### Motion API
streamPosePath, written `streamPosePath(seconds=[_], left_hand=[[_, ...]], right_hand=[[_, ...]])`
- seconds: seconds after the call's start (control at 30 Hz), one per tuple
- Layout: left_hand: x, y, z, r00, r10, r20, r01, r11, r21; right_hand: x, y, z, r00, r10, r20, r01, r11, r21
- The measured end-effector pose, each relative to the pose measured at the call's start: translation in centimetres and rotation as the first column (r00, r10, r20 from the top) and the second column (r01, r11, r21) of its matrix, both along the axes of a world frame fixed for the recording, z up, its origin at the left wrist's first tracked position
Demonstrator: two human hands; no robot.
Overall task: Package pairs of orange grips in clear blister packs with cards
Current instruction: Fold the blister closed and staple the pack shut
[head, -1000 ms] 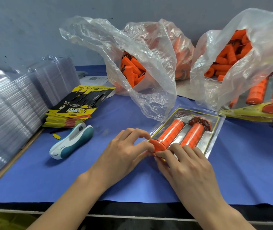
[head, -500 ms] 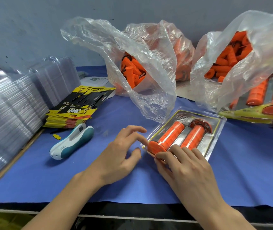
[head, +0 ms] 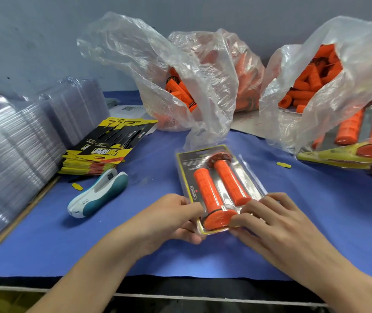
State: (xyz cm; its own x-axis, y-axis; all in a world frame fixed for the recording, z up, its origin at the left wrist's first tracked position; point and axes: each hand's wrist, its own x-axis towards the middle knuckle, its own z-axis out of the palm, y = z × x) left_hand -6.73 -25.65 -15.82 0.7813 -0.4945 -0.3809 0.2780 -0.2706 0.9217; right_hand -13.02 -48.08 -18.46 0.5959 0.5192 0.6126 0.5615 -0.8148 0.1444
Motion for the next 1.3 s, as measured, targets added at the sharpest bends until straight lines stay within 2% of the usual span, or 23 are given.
streamPosePath(seconds=[0.13,0.33,0.53,0.7,0.9,1.0,1.1,1.2,1.3], left_hand=[[-1.4,-1.5,-0.3,0.997,0.039,-0.065,-0.044,0.996,-0.076],[-0.3,-1.6,-0.1,0.984,0.161,-0.074,-0.165,0.985,-0.045],[4.0,0.2,-0.1,0.886,0.463,-0.019,-0.464,0.886,-0.019],[6.4,1.6,-0.1,0.826,0.564,-0.003,-0.564,0.825,-0.044],[6.4,1.1,-0.5,0.828,0.560,-0.030,-0.560,0.826,-0.061],[6.2,0.9,-0.6,0.800,0.594,-0.089,-0.600,0.791,-0.115],[6.1,0.9,-0.6,0.790,0.599,-0.130,-0.612,0.778,-0.143],[6.1,0.9,-0.5,0.801,0.583,-0.133,-0.598,0.789,-0.143],[6.2,1.0,-0.6,0.810,0.575,-0.116,-0.587,0.801,-0.121]], right_hand=[[-0.5,0.3,-0.5,0.999,0.042,-0.009,-0.041,0.999,0.024],[-0.3,-0.5,-0.4,0.999,0.037,-0.033,-0.038,0.998,-0.042],[-0.3,-0.9,0.1,0.998,0.019,-0.056,-0.021,0.999,-0.034],[0.0,-2.0,0.2,0.997,-0.053,-0.050,0.052,0.998,-0.023],[0.8,-4.6,0.8,0.961,-0.253,-0.108,0.260,0.964,0.053],[0.8,-5.0,0.8,0.957,-0.265,-0.118,0.283,0.941,0.184],[1.1,-2.5,0.9,0.972,-0.213,-0.104,0.234,0.927,0.292],[2.2,0.2,0.3,0.981,-0.175,-0.080,0.188,0.964,0.189],[3.4,1.0,0.2,0.972,-0.208,-0.105,0.222,0.964,0.148]])
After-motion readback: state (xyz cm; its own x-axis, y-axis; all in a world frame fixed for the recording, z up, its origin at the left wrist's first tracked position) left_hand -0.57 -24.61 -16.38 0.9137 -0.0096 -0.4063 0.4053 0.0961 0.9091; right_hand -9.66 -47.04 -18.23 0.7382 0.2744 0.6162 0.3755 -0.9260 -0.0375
